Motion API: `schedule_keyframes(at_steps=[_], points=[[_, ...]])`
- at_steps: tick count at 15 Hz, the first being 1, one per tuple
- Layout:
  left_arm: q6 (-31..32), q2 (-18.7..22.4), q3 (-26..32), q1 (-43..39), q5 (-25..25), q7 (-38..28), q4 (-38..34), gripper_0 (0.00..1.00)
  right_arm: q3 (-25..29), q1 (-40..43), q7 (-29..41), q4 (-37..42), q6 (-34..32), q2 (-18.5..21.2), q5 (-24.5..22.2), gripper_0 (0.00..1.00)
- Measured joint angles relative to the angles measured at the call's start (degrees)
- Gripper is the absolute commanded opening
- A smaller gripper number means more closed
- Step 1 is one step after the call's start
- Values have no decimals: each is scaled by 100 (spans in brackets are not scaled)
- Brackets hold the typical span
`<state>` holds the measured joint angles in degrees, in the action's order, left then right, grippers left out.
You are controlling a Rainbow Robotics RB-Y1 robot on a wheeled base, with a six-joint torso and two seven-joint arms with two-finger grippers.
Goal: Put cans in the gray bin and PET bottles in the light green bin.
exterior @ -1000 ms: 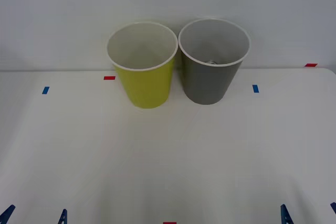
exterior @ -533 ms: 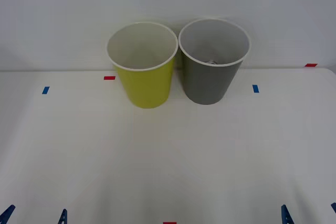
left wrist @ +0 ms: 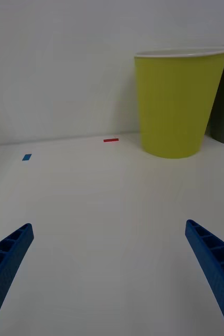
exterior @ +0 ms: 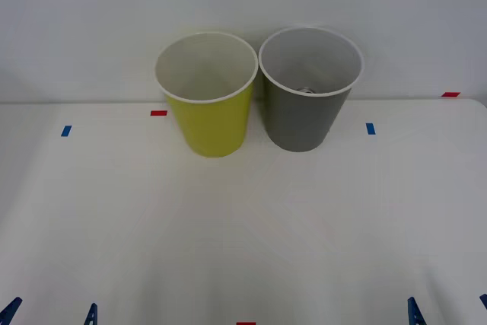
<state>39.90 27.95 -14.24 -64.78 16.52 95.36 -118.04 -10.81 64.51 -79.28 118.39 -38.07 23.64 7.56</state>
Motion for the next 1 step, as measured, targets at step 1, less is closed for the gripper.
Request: schedule_keyframes(at_steps=[1], points=[[0, 0, 0, 0, 0, 0, 0, 100, 0, 0, 0, 0, 0, 0, 0, 100]])
